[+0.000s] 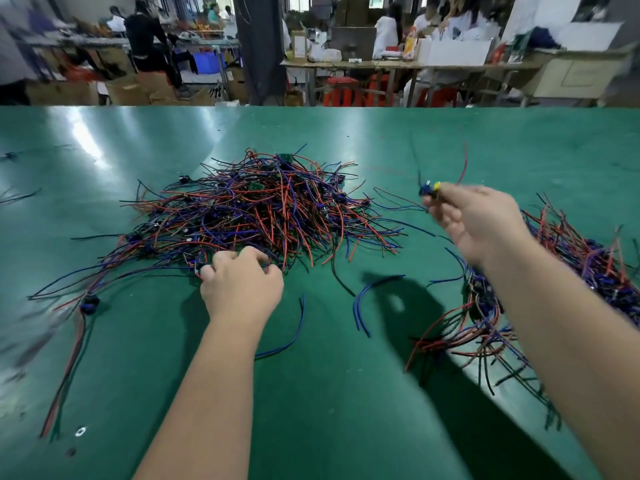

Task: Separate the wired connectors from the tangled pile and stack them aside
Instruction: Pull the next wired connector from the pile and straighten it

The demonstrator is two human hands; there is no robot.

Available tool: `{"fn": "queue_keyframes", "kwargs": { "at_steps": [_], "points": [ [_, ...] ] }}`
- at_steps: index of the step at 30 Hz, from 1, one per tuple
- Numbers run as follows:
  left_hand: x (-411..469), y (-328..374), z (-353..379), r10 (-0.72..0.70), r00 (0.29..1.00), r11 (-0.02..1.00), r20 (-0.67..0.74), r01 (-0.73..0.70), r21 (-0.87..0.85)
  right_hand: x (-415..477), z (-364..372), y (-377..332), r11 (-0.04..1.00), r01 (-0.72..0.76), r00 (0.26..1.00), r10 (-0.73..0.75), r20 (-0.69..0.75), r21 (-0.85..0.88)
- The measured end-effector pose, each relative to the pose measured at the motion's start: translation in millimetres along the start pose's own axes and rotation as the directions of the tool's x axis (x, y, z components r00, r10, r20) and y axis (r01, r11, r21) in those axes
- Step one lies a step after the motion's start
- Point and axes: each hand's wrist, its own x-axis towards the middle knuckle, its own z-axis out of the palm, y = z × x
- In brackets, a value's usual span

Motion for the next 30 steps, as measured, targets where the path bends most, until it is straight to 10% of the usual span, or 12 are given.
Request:
{"fn": "queue_keyframes", "kwargs": {
  "at_steps": [11, 15, 18, 20, 22, 26, 30],
  "points": [
    [1, 0, 1, 0.055, 0.997, 0.998, -0.045, -0.054, 0.033, 7, -9, 22, 0.946, -0.154, 0.985, 0.171, 0.037, -0.287],
    [-1, 3, -3, 0.064, 0.986, 0.959, -0.152, -0.103, -0.263, -42, -19, 45, 0.956, -0.192, 0.954, 0.235, 0.187, -0.222],
    [-3, 11, -12, -0.051, 0.987, 0.596, 0.154, 0.154, -0.788, -61, -21, 58, 0.955, -0.218, 0.94, 0.261, 0.222, -0.2],
    [-9, 17, -20, 0.063, 0.873, 0.268, 0.484, 0.453, -0.851, -64, -22, 61, 0.956, -0.2, 0.947, 0.245, 0.207, -0.215],
    [-13, 21, -24, 0.199, 0.785, 0.183, 0.586, 0.558, -0.81, -64, -23, 61, 0.964, -0.185, 0.952, 0.224, 0.209, -0.19],
    [-20, 24, -25, 0.497, 0.75, 0.166, 0.437, 0.412, -0.896, -66, -24, 59, 0.977, -0.189, 0.95, 0.207, 0.236, -0.097],
    [-37, 28, -19, 0.733, 0.542, 0.316, 0.411, 0.263, -0.911, -69, -20, 53, 0.95, -0.309, 0.87, 0.3, 0.39, -0.042]
  ]
}}
